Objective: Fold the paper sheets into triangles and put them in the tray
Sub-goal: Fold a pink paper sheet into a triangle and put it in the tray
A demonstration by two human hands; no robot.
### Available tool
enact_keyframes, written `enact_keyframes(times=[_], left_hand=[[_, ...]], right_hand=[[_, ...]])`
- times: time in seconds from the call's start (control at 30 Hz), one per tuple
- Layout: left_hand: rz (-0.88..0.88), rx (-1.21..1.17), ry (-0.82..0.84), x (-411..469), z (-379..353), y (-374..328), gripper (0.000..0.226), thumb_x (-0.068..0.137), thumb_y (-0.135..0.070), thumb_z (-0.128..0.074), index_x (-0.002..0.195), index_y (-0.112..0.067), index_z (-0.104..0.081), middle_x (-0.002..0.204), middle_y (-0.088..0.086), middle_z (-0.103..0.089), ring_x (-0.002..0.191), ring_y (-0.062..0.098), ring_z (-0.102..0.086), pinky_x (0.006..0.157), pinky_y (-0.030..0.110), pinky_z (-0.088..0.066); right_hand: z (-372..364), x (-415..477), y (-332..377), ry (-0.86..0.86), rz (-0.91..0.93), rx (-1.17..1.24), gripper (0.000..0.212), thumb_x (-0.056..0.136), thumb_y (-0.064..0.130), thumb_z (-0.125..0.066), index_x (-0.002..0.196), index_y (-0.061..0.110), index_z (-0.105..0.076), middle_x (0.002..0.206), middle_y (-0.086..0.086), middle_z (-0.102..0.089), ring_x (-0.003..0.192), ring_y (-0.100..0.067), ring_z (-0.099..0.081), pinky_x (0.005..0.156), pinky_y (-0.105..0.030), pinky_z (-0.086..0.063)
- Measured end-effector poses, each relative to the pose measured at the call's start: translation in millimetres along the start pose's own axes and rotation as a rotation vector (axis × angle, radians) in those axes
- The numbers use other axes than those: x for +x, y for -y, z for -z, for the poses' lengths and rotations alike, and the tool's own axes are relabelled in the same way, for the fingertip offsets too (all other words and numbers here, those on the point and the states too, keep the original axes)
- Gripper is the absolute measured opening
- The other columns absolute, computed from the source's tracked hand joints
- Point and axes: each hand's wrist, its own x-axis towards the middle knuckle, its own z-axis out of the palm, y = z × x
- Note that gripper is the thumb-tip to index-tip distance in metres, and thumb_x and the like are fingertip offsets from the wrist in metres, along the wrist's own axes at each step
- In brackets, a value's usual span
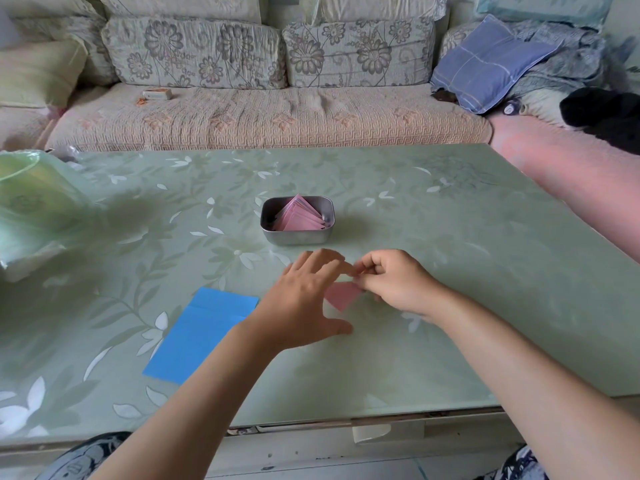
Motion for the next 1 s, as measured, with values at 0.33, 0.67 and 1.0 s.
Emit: enact_keyframes(times=[0.33, 0.67, 1.0], left_hand=[[0.317, -0.375, -0.222, 7, 7, 2, 0.011, 0.086, -0.026, -0.073, 0.083, -0.036, -0.072, 0.073, -0.026, -0.068, 0.073, -0.005, -0.065, 0.072, 0.021, -0.053], [0.488, -0.637, -0.172, 10, 14, 3, 0.017, 0.088, -0.029, -0.066, 0.072, -0.030, -0.074, 0.070, -0.009, -0.074, 0.066, 0.013, -0.068, 0.075, 0.044, -0.058], [0.362, -0.461, -0.266, 7, 7, -4, 0.009, 0.085, -0.023, -0.073, 0.077, -0.021, -0.077, 0.068, -0.015, -0.072, 0.059, -0.005, -0.062, 0.056, 0.009, -0.044]], right_hand=[[-3, -5, 11, 0.008, 0.061, 0.220, 0.010, 0.096, 0.022, -0.063, 0.090, 0.016, -0.070, 0.080, 0.006, -0.066, 0.062, -0.008, -0.059, 0.052, -0.012, -0.040], [-4, -3, 8, -0.019, 0.124, 0.115, 0.015, 0.092, 0.015, -0.064, 0.078, 0.018, -0.069, 0.066, 0.009, -0.061, 0.062, -0.011, -0.057, 0.057, -0.014, -0.041], [-17, -4, 6, -0.143, 0.283, -0.059, 0.018, 0.070, 0.047, -0.058, 0.073, 0.032, -0.068, 0.063, 0.011, -0.066, 0.054, -0.003, -0.052, 0.054, -0.020, -0.045]])
